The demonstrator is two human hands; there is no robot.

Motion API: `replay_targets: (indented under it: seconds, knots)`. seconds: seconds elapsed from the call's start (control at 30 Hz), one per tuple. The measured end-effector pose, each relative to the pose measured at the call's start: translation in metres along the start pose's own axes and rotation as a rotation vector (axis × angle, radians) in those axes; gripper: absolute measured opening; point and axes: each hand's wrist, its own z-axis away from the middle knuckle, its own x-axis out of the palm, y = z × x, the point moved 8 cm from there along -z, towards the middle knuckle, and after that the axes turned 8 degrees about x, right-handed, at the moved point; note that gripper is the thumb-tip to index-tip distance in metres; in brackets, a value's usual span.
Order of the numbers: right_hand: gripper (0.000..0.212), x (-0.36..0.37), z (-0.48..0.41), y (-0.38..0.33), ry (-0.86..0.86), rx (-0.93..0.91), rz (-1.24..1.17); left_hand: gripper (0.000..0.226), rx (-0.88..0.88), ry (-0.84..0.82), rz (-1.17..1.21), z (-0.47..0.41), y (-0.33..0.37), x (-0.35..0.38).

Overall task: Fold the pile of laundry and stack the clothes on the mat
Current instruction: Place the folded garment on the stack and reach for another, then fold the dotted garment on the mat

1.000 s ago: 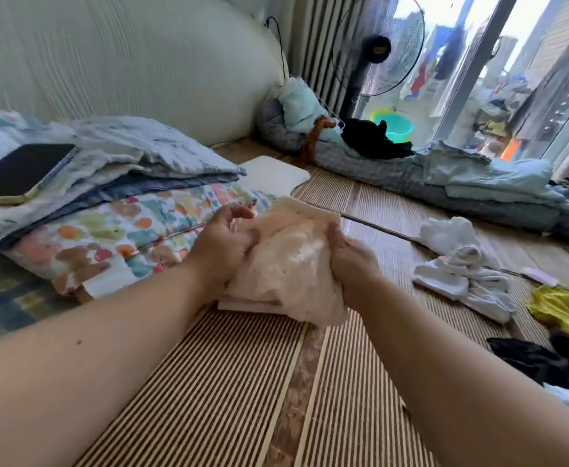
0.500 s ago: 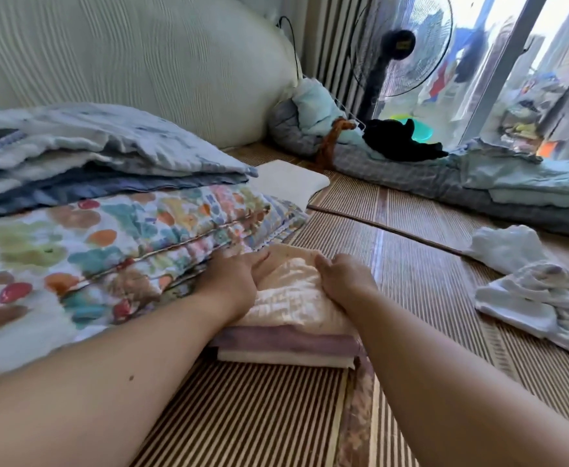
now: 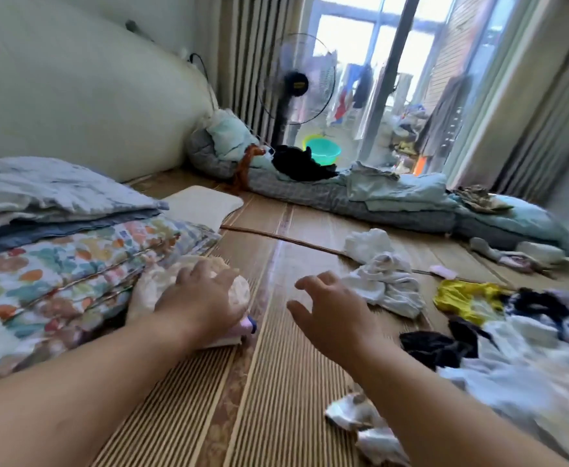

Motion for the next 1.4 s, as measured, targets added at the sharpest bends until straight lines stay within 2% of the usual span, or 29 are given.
replay_targets:
  seconds: [0.1, 0.13, 0.3, 0.43, 0.53, 0.7, 0.8, 0.87, 1.0, 1.1, 1.23, 1.3, 1.4]
  knots:
    - [0.046, -0.042, 0.091, 0.072, -0.024, 0.038, 0.122, 0.064, 0.21, -0.053, 0.008, 0.044, 0.101, 0.019]
    - [0.047, -0.054, 0.124, 0.105, -0.038, 0.1, 0.163, 0.064, 0.283, -0.085, 0.014, 0.062, 0.14, 0.031]
    - [0.069, -0.097, 0.28, 0.27, -0.124, 0.583, 0.188, 0.066, 0.593, -0.201, 0.148, 0.148, 0.308, 0.092]
    - [0.079, -0.107, 0.361, 0.346, -0.181, 0.774, 0.156, 0.076, 0.648, -0.232, 0.187, 0.168, 0.396, 0.132]
    - [0.077, -0.096, 0.389, 0.374, -0.237, 0.834, 0.091, 0.061, 0.659, -0.158, 0.092, 0.158, 0.435, 0.142]
    - [0.065, -0.084, 0.382, 0.382, -0.151, 0.792, 0.076, 0.048, 0.635, -0.264, -0.082, 0.137, 0.453, 0.166]
    - [0.065, -0.077, 0.374, 0.383, -0.139, 0.826, 0.064, 0.026, 0.723, -0.171, -0.096, 0.135, 0.461, 0.163]
    - [0.069, -0.08, 0.37, 0.383, -0.101, 0.846, 0.082, 0.02, 0.777, -0.079, 0.028, 0.135, 0.464, 0.148]
    - [0.102, -0.096, 0.356, 0.37, 0.008, 0.855, -0.016, 0.023, 0.789, 0.115, 0.321, 0.126, 0.456, 0.086]
    - [0.098, -0.111, 0.336, 0.35, 0.014, 0.808, -0.121, 0.019, 0.659, 0.163, 0.601, 0.116, 0.44, 0.027]
    - [0.094, -0.146, 0.305, 0.298, 0.029, 0.664, -0.358, 0.018, 0.467, 0.034, 1.16, 0.116, 0.415, -0.046]
    - [0.093, -0.166, 0.288, 0.261, 0.061, 0.54, -0.48, 0.02, 0.385, 0.017, 1.236, 0.122, 0.399, -0.077]
    - [0.063, -0.183, 0.265, 0.205, 0.062, 0.382, -0.693, 0.022, 0.288, 0.009, 1.192, 0.132, 0.364, -0.111]
